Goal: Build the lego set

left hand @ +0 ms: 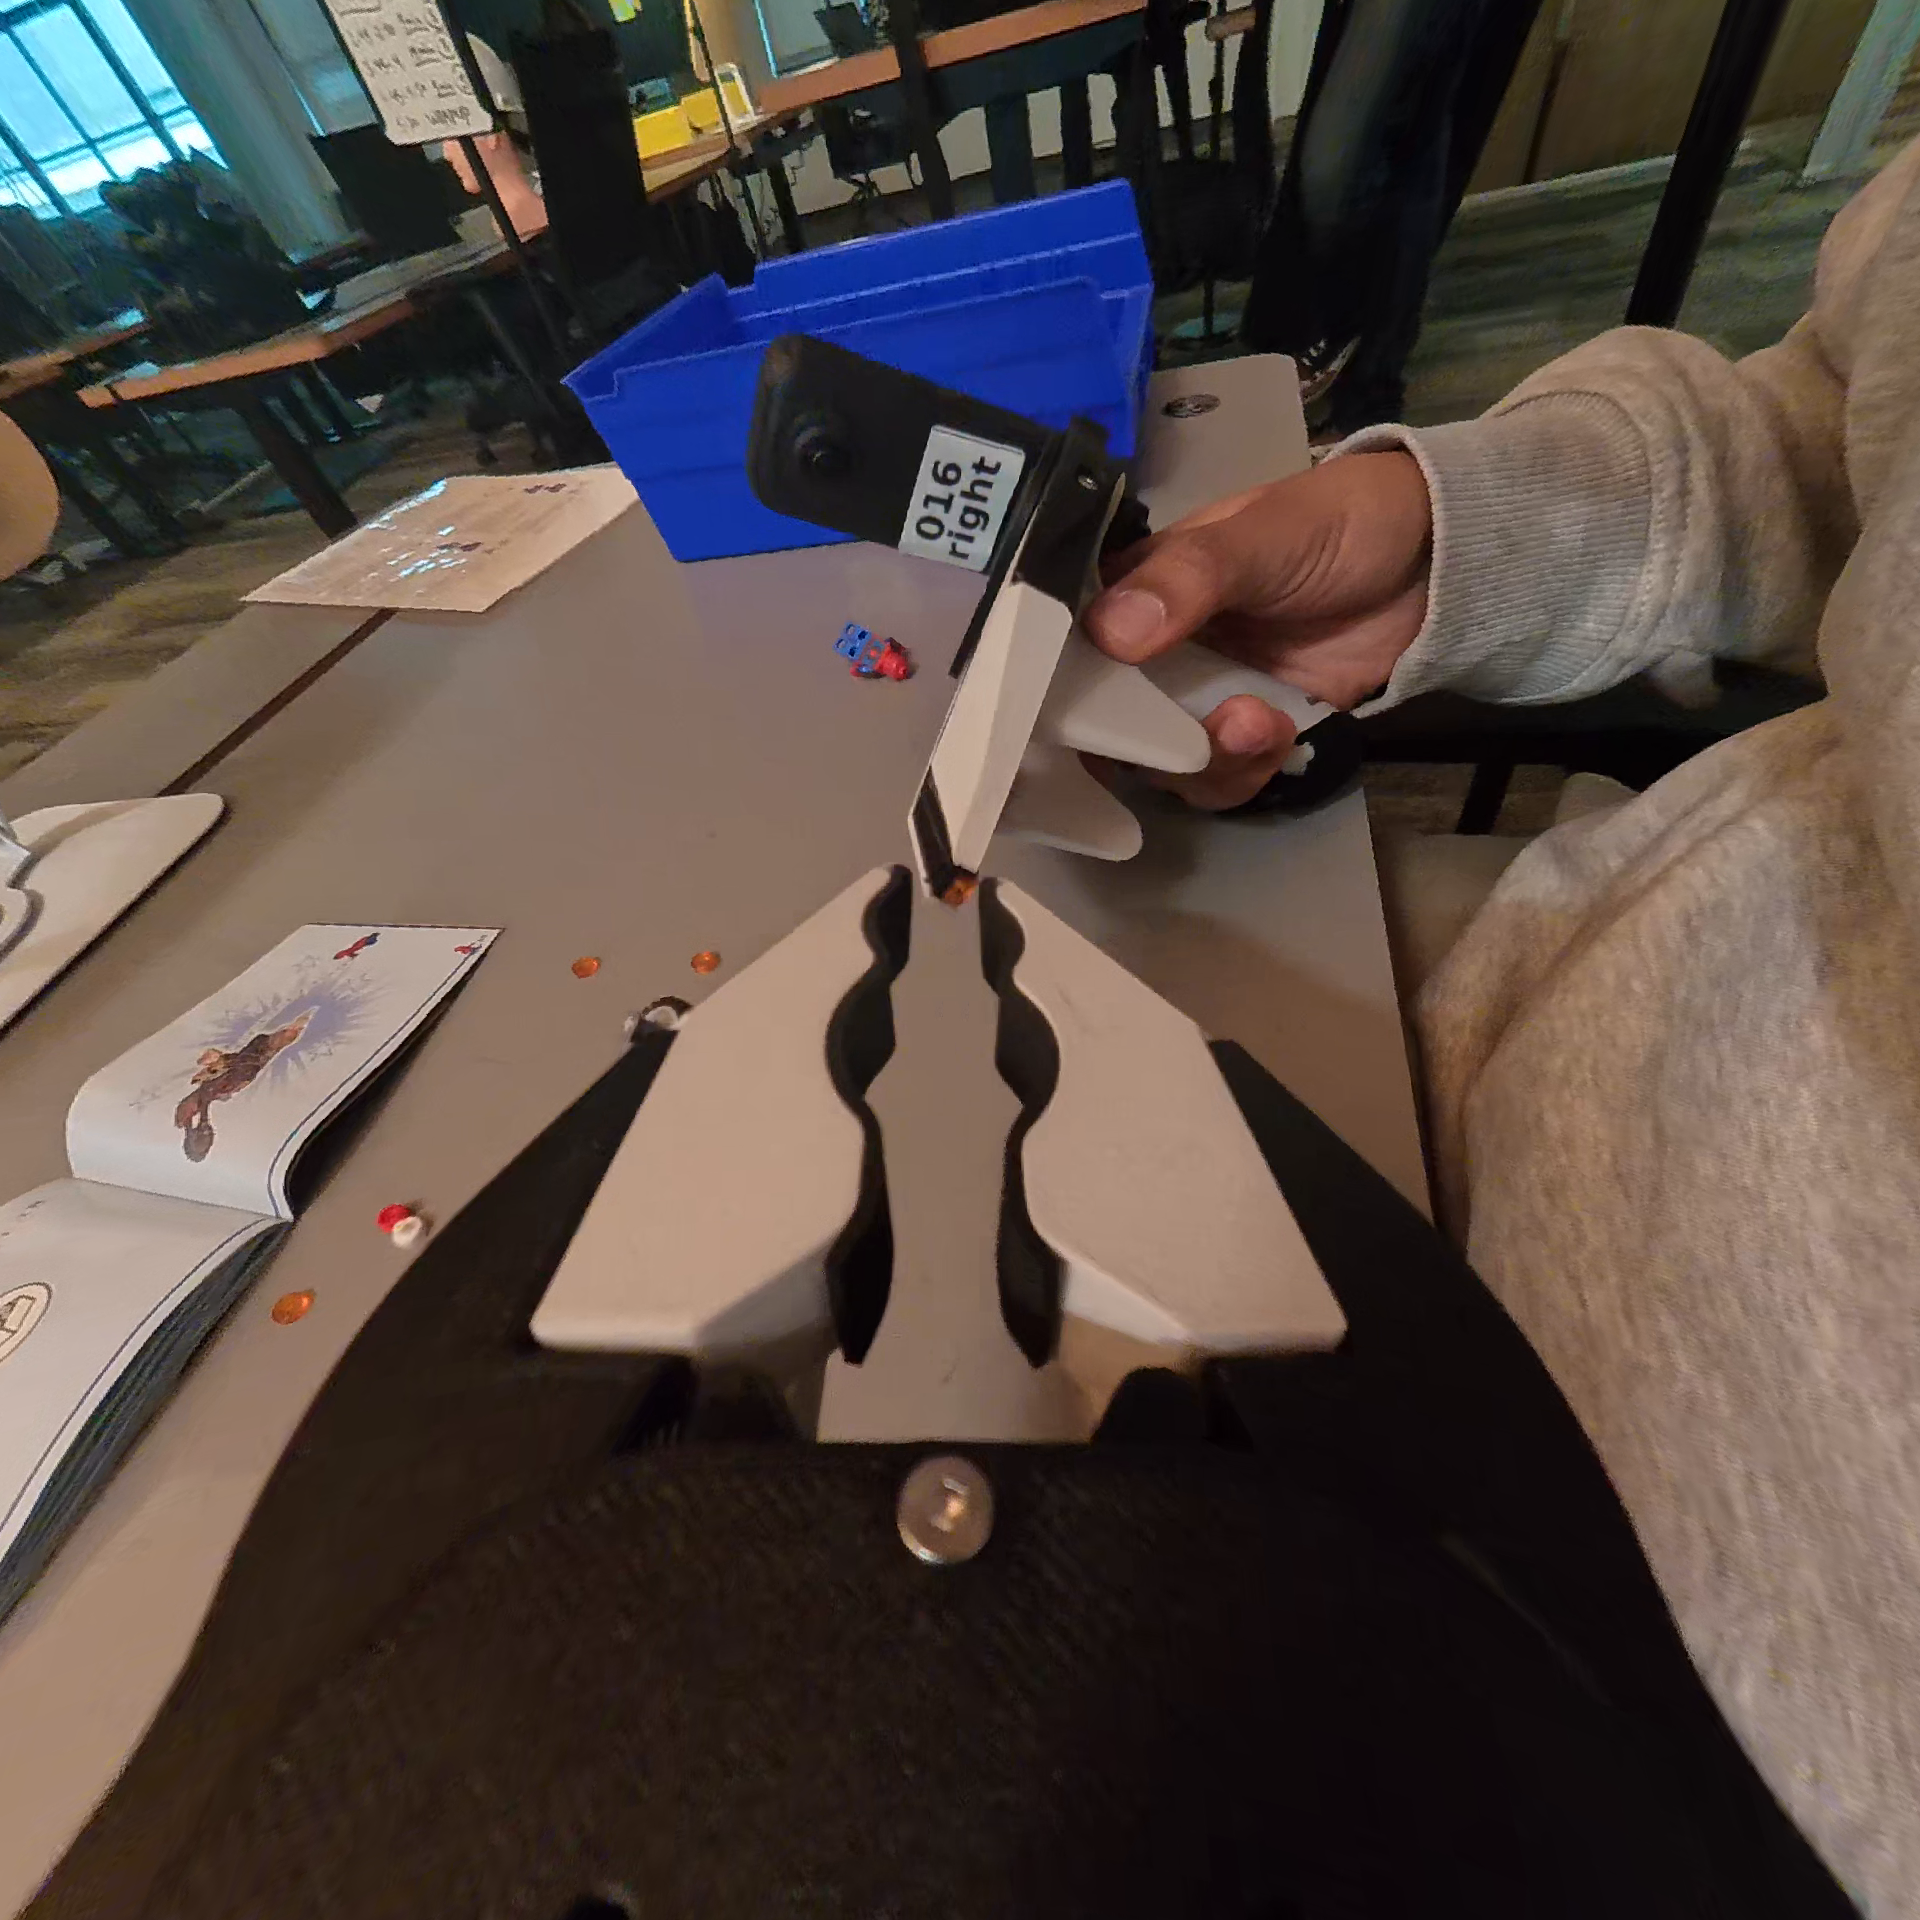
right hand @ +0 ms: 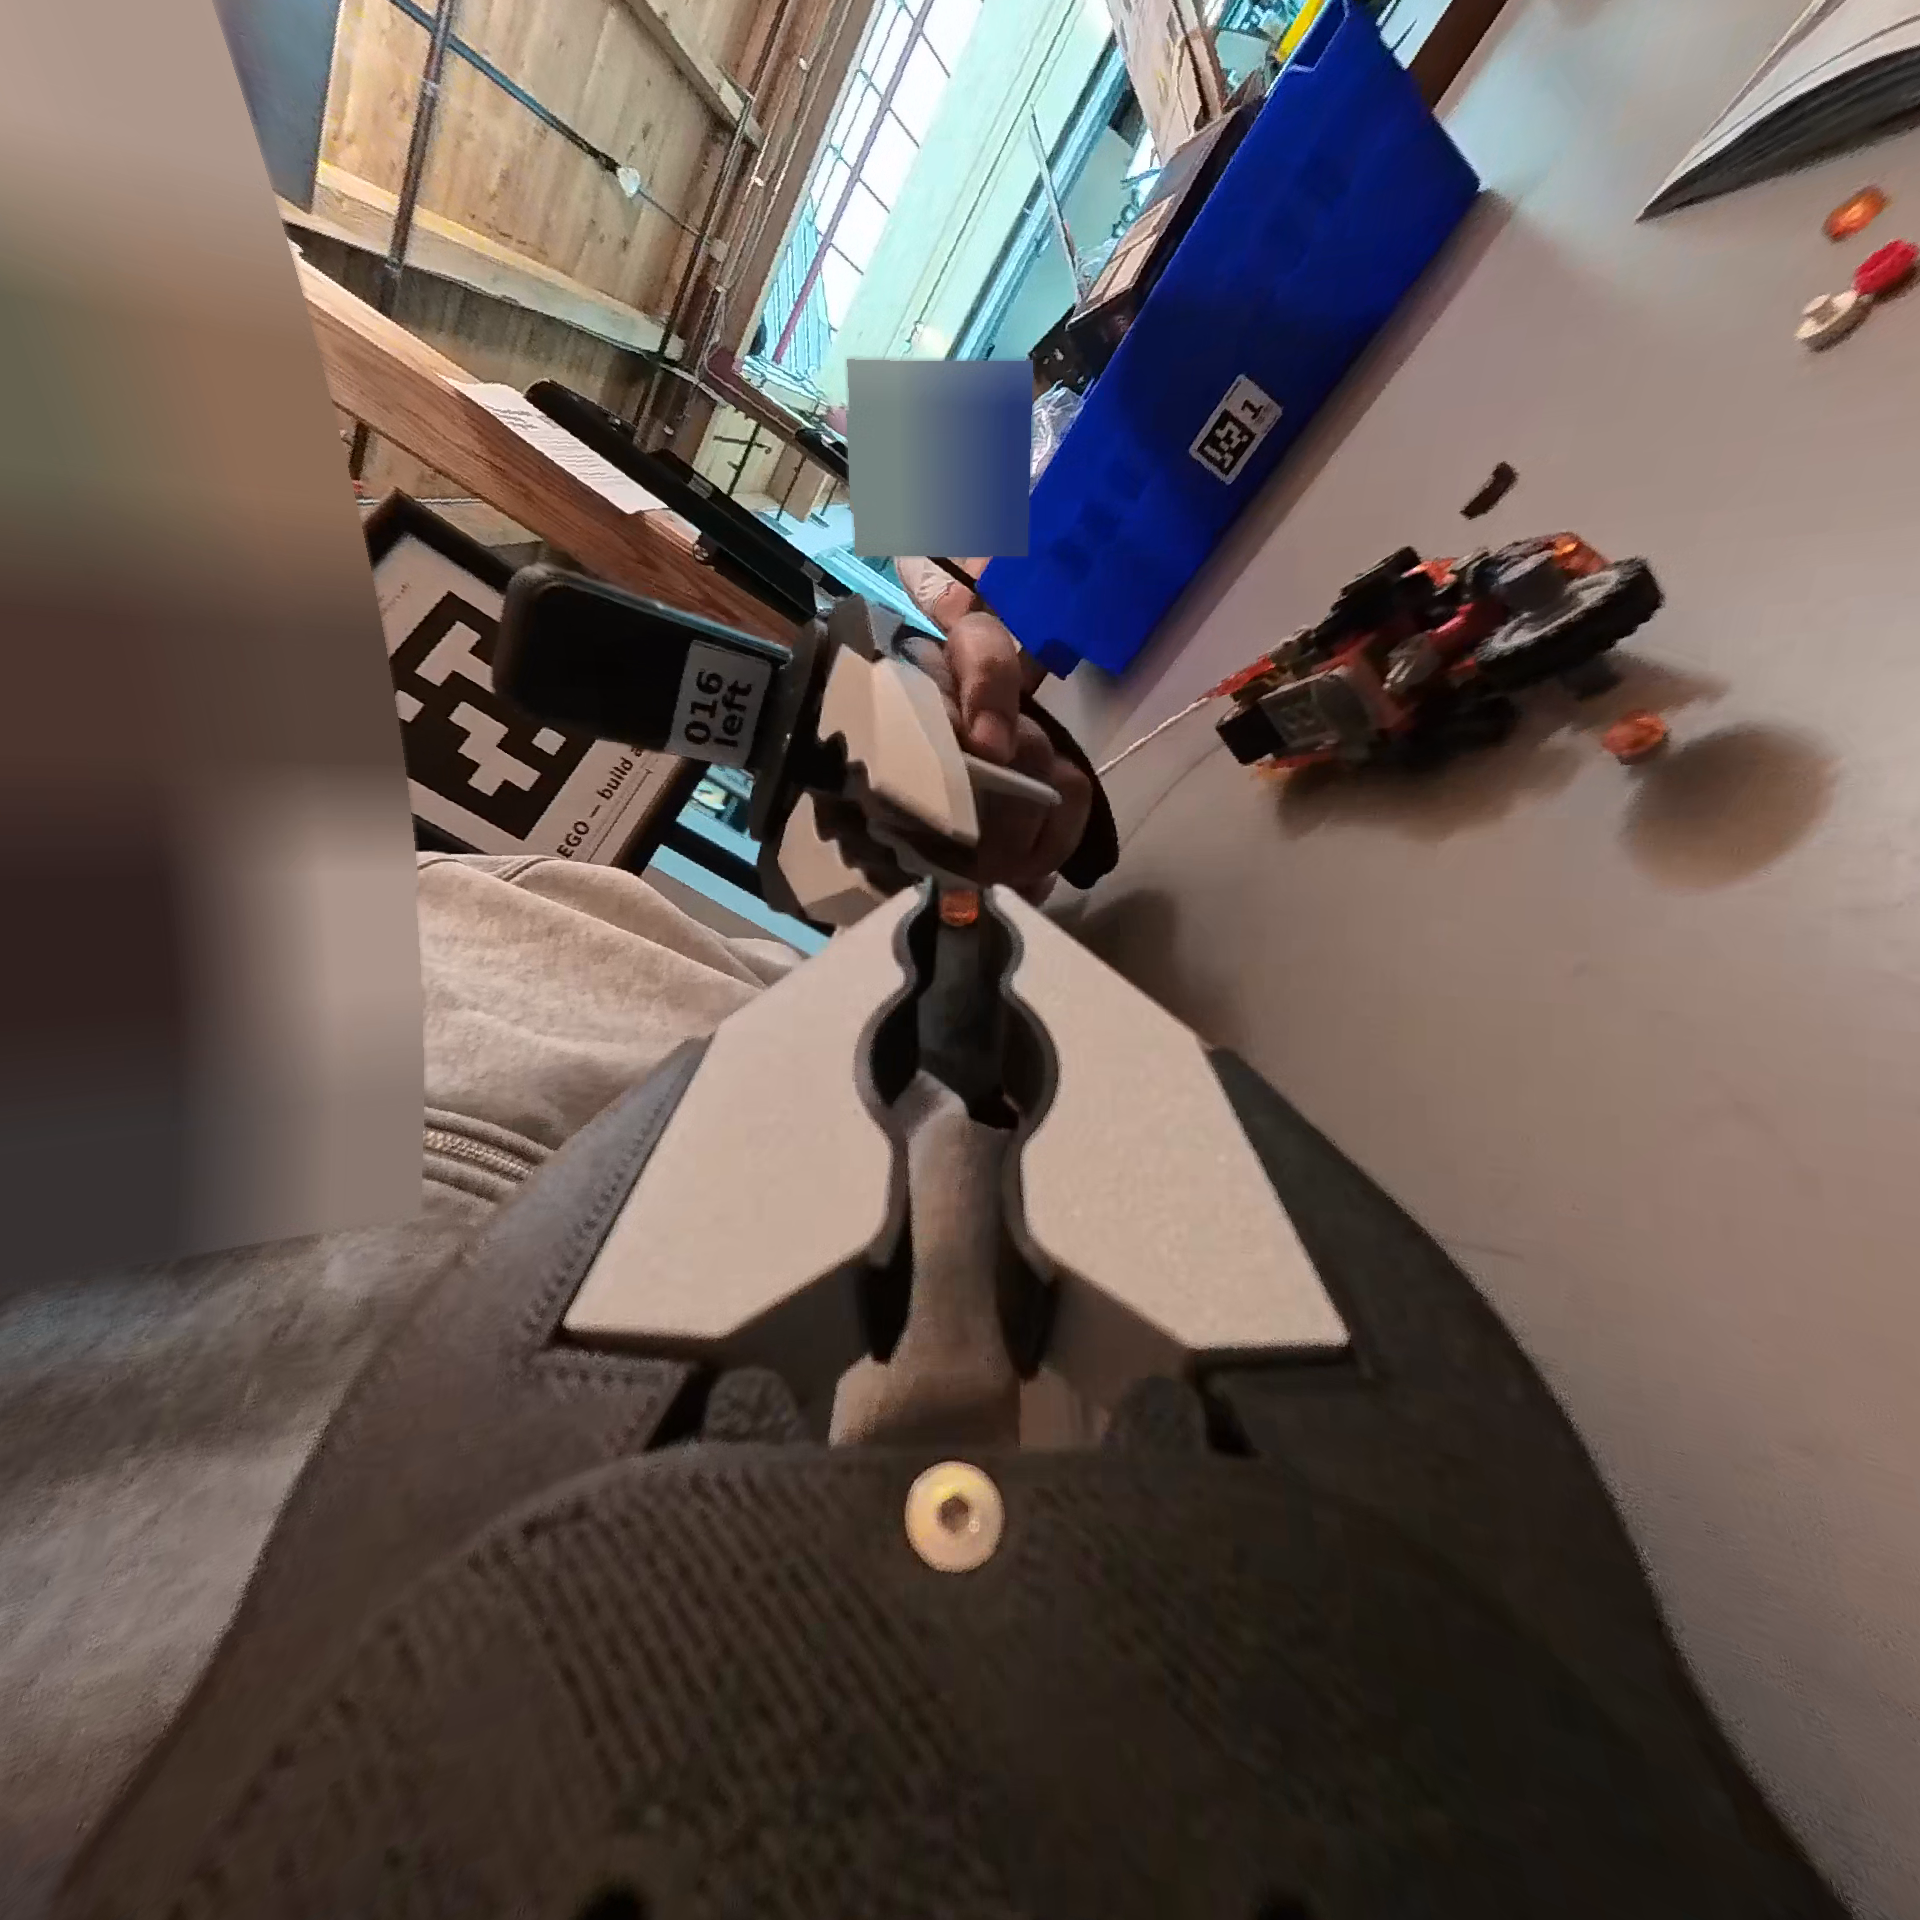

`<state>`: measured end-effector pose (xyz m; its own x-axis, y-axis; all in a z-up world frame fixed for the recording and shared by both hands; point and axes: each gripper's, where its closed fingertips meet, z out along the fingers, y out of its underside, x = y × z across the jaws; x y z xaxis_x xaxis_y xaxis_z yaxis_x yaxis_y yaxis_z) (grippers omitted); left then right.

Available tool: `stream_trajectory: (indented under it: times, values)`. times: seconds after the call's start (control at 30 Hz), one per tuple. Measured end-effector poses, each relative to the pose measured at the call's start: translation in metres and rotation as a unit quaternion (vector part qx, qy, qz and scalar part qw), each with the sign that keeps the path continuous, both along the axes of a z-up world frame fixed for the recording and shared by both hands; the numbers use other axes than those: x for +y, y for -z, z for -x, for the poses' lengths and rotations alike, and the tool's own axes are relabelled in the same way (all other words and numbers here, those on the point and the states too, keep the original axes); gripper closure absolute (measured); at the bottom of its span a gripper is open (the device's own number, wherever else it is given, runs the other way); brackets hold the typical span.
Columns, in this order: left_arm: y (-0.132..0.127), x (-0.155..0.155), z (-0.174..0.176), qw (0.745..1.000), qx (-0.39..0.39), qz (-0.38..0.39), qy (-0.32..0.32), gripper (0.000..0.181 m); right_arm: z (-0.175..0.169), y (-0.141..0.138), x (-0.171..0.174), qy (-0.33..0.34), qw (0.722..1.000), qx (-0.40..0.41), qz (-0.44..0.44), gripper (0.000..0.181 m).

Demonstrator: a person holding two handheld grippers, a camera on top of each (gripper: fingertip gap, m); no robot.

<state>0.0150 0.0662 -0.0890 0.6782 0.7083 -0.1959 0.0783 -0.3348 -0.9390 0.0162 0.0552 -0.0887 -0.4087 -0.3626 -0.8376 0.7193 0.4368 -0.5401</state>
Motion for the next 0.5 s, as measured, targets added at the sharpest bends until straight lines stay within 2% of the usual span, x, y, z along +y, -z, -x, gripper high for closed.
stream_trajectory:
  times: [0.17,0.33,0.43,0.5]
  values:
    - [0.007,0.002,0.0,1.0,0.0,0.028,-0.001,0.178,-0.002,0.0,-0.001,-0.007,1.0,-0.009,-0.002,0.177]
    - [0.004,-0.002,0.002,1.0,-0.012,-0.002,-0.005,0.18,0.009,-0.006,0.0,0.023,0.999,0.005,0.023,0.176]
    - [0.004,-0.005,0.002,0.999,-0.03,-0.033,-0.002,0.18,0.021,-0.012,0.002,0.065,0.993,0.083,0.051,0.173]
    - [0.004,-0.004,0.001,0.997,-0.045,-0.055,0.005,0.18,0.019,-0.018,0.004,0.082,0.975,0.188,0.089,0.167]
